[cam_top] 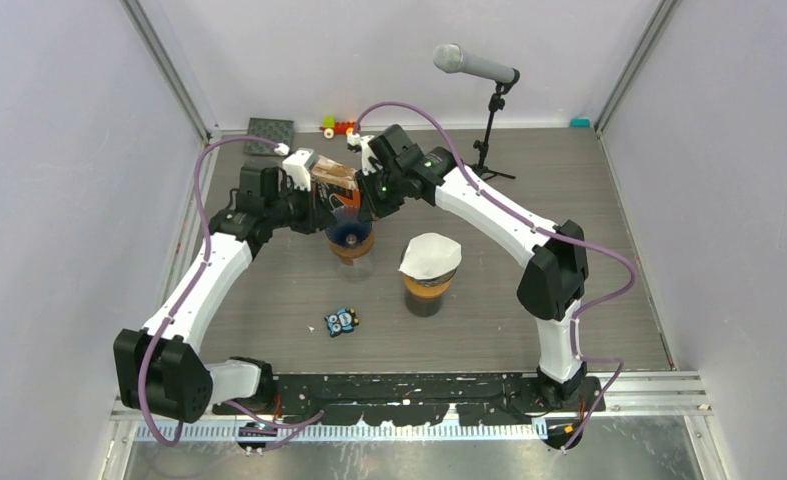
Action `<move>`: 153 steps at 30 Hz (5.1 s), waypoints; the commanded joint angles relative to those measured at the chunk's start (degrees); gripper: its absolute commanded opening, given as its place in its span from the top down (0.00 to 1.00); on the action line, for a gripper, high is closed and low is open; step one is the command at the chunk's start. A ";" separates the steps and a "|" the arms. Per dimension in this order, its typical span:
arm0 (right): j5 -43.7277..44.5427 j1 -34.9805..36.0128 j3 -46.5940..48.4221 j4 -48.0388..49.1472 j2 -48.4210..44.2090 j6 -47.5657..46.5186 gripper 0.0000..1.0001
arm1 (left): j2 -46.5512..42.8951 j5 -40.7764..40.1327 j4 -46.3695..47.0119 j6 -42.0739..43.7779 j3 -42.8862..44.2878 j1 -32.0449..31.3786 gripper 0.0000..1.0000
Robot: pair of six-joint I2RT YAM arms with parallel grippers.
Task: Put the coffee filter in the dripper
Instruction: Place the coffee dripper in the dripper holder, then move the coffee filter holder to the center of the board.
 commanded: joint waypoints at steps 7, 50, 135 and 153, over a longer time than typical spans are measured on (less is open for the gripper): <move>3.79 2.46 -5.82 -1.61 5.21 -5.36 1.00 | 4.56 -4.48 -7.37 7.40 -5.09 -2.50 1.00; 9.10 6.42 -15.42 6.40 0.65 -8.99 0.99 | 0.46 -4.99 -4.69 13.91 -8.71 -5.88 1.00; -12.99 -8.40 -21.09 -9.48 -31.95 -35.81 0.46 | 30.14 -18.62 8.57 2.90 27.80 -2.21 0.62; -13.25 -8.62 -17.35 -11.54 -31.00 -35.11 0.46 | 27.46 -19.23 8.60 5.61 27.85 -0.42 1.00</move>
